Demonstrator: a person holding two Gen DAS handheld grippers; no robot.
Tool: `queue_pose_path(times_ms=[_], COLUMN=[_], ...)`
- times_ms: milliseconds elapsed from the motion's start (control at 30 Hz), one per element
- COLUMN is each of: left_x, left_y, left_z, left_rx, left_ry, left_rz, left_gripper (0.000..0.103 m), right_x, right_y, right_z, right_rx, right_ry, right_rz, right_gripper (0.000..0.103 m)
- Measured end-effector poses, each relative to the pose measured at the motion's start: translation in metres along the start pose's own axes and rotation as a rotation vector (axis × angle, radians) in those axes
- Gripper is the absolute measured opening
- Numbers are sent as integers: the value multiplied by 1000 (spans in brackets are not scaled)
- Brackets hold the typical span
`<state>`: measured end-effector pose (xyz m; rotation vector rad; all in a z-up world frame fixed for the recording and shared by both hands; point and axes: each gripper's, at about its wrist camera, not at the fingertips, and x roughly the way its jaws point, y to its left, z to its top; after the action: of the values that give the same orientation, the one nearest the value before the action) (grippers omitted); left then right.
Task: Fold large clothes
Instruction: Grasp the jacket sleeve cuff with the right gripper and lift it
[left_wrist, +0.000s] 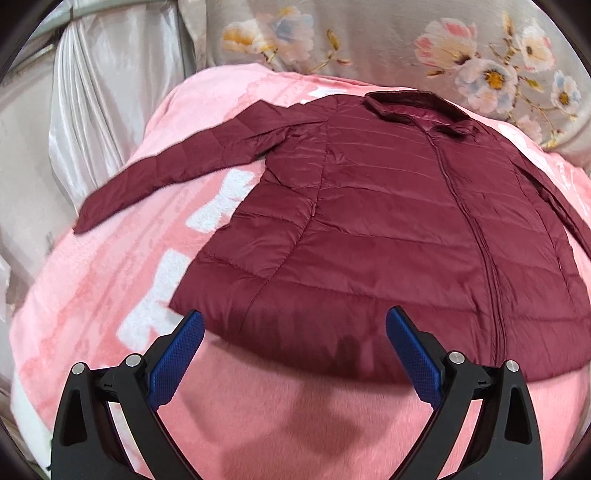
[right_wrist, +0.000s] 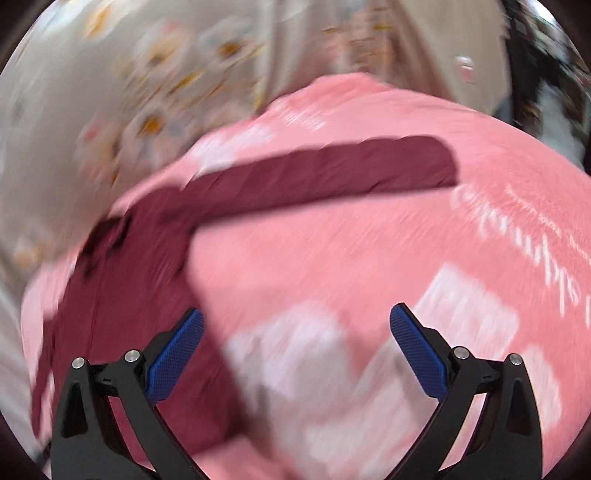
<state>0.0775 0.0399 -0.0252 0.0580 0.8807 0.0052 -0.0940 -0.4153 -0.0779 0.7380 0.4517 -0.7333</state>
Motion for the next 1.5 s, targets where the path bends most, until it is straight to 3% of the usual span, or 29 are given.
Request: queue_pose_path(times_ms=[167,433,600,633,667,733,833,933,1033,1167,1233,1367,1500], left_x=[15,33,47,50,51,54,57,61,66,69,70,69,68], left_y=[5,-1,0,0,0,2,6,9,11,14,17,24,30], left_z=[9,28,35,37,38,41,45,45,43,38,35,32,35], left_rx=[-32,-1,-11,-7,-2,1,1,-1,1,7,7,-2,-10], left_ry=[-19,4,32,31,27,13,8,14,30,35,36,37,35], left_rz=[33,60,50,50,53,81,100,115,116,108,103,77,38], left_gripper=[96,96,96,96,96,96,96,96,96,98,98,98,98], right_x=[39,90,112,115,119,119,105,83,68,60,62,78,90], right_y=[-42,-77,-85,-83,-79,-65,-13,76,173,291,336,400,430], right_z=[41,72,84,87,91,99,115,122,107,51,15,-60,-132], right_rx=[99,239,326,325,321,308,208,35,-156,-392,-487,-644,-763], right_ry=[-79,-90,-70,-63,-56,-71,-130,-169,-154,-50,8,114,228], right_rz=[-70,-101,-81,-70,-56,-25,81,261,437,637,691,724,722], right_gripper=[98,96,53,32,17,11,8,8,8,8,9,10,18])
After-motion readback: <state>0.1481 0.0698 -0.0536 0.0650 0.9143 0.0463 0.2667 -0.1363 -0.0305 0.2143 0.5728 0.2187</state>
